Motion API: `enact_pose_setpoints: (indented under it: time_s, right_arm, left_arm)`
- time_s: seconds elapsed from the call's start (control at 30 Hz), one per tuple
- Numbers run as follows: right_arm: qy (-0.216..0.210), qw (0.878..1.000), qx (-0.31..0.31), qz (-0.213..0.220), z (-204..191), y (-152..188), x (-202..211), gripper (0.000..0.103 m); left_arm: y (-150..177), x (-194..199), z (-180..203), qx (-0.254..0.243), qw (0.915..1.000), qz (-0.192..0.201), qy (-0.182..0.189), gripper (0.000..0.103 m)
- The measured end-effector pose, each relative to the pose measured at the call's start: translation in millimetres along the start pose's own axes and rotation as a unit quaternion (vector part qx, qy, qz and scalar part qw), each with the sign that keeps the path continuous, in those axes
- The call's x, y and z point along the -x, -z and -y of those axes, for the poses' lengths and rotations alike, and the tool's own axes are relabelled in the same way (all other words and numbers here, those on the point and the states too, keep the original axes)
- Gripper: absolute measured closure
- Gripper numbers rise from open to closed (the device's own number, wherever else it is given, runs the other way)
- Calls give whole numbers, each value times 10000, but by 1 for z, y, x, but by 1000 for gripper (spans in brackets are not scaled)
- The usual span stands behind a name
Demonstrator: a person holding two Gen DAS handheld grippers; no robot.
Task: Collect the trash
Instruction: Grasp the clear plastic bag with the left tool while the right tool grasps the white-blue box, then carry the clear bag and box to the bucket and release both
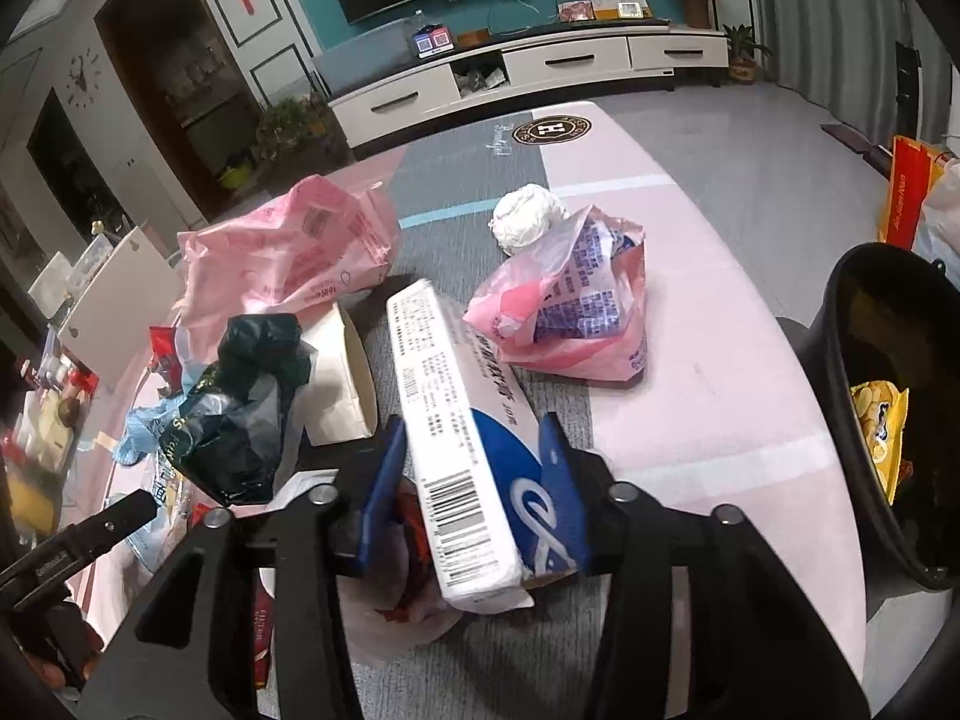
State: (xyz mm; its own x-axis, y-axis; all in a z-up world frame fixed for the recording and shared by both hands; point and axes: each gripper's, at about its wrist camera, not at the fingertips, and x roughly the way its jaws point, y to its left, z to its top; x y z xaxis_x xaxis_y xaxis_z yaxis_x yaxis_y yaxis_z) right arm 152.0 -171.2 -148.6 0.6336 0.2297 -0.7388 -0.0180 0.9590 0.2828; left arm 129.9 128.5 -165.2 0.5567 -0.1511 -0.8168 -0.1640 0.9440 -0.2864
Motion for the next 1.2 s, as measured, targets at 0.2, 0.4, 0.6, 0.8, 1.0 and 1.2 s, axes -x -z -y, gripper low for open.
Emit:
enact_pose_setpoints:
  time_s: [0.2,0.4,0.6,0.8,1.0,1.2]
  right_arm:
    - [4,10000,10,33,3,1,4,69]
    - [18,9998,73,182,4,0,18,82]
    - [-90,9987,160,482,1,4,44,83]
    - [-422,9954,253,819,-6,8,79,83]
    - [-570,9936,231,945,-2,11,97,83]
    - [-475,9933,84,1053,15,15,112,83]
  left_arm:
    - [5,1,1,25,10000,-24,4,72]
    - [8,19,5,-60,9998,179,74,87]
    - [11,61,16,-417,9957,827,-76,89]
    - [14,93,29,-721,9897,1223,176,89]
    - [21,120,46,-943,9830,1389,746,89]
    - [26,129,66,-1119,9773,1522,958,89]
